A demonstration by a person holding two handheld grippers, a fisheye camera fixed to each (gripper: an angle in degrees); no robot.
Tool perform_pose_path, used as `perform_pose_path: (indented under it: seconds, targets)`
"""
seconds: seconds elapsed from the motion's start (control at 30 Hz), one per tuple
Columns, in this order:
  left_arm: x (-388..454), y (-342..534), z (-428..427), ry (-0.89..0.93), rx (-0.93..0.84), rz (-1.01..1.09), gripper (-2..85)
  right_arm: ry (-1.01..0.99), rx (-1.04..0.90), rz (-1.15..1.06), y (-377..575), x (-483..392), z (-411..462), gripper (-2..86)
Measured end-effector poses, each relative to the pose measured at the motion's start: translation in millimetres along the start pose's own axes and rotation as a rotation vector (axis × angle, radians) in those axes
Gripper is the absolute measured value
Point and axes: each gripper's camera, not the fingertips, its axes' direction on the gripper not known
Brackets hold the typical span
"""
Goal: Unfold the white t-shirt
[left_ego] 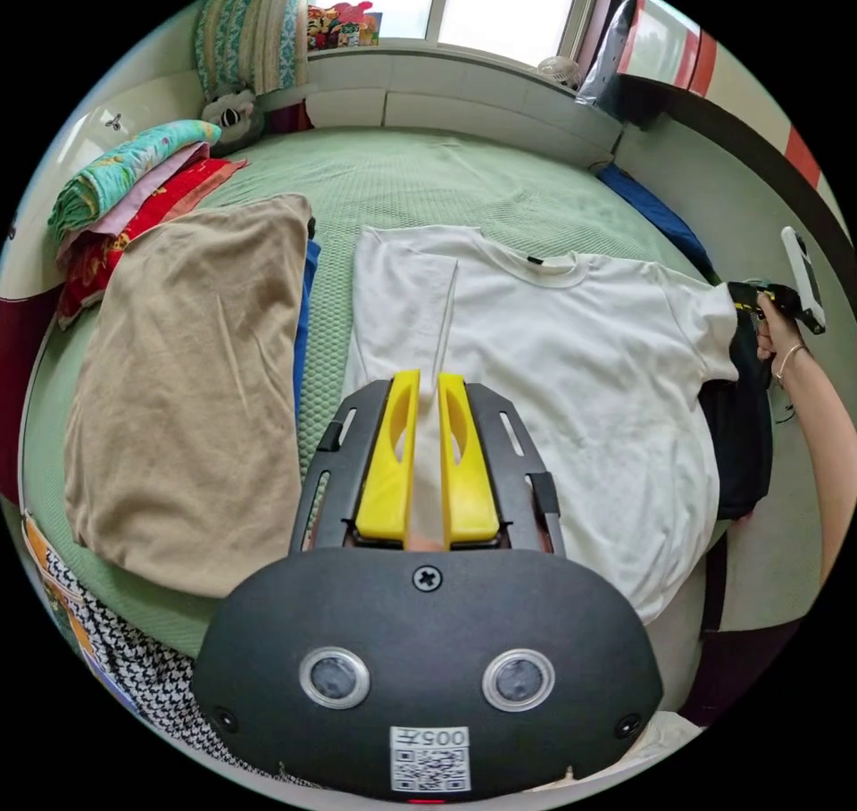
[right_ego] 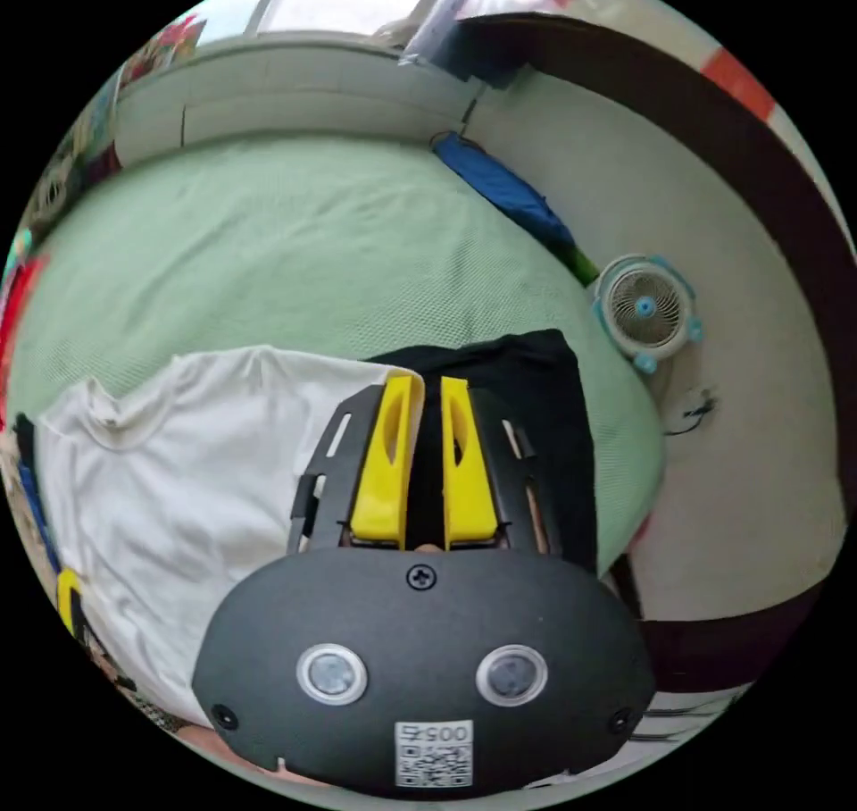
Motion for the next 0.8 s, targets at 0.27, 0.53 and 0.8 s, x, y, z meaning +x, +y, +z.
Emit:
perform_pose_path:
  seconds: [0.27, 0.53, 0.8]
  targets:
    - [-24.5, -11.4, 10.3, 0.062, -0.003, 0.0, 6.6, -0.073, 0.097, 0.028, -4.2, 6.7, -25.0, 7.7]
    - [-43.7, -17.0, 27.8, 0.144, -0.021, 0.0, 10.3, -0.414, 0.052, -0.121, -22.2, -27.5, -28.2, 9.5]
    - [-41.3, -14.6, 33.0, 0.054, -0.061, 0.035, 8.3, -0.751, -0.061, -0.719, 37.7, -253.6, -24.9, 11.4]
